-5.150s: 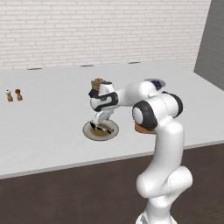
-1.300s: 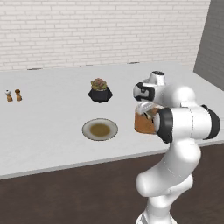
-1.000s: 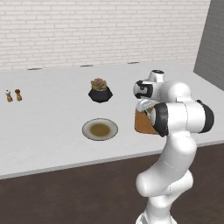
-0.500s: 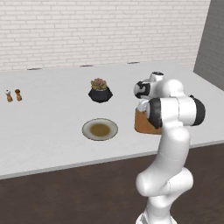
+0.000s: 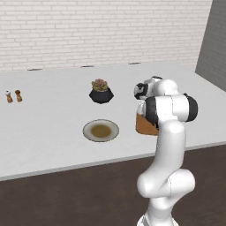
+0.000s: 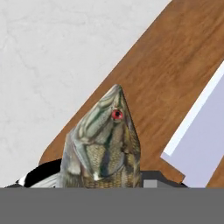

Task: Pick up the knife from the drawer and place it on the cutting board. Then place the meat from the plate to the cutting board.

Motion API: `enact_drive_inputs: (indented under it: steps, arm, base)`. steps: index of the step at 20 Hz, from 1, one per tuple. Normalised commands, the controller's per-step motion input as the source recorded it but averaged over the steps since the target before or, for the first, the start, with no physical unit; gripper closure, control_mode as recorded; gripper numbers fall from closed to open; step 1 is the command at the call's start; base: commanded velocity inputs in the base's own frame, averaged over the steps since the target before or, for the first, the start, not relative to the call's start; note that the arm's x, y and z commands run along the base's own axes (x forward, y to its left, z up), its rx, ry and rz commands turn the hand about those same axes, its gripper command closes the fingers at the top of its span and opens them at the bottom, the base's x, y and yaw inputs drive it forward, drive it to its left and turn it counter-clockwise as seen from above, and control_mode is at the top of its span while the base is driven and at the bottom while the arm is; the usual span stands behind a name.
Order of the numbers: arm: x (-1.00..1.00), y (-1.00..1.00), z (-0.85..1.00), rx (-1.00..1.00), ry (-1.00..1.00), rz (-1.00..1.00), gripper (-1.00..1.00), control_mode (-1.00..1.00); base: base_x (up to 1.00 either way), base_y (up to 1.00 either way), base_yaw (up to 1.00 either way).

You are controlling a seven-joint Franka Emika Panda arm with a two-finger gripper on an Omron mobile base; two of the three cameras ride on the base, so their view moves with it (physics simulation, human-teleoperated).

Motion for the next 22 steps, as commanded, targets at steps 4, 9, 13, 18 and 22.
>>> enact_drive_inputs:
  steps: [4,9,13,18,22]
  arm:
    - [0.06,0.00,-0.20,0.02,0.04,0.00,-1.00,-1.00]
    - [0.00,0.00,-0.09,0.00,0.01,-0.01,-1.00,-1.00]
    - [0.00,0.00,0.00,0.00,0.00,-0.06,-1.00,-1.00]
    - [-0.01,0.02,0.09,0.00,-0.06,-0.08,-1.00,-1.00]
    - [-0.18,0.06,0.24,0.00,-0.11,-0.12,-1.00,-1.00]
  base:
    - [0.00,0.00,0.00]
    - [0.00,0.00,0.00]
    - [0.00,0.00,0.00]
    - [0.00,0.00,0.00]
    - [0.00,0.00,0.00]
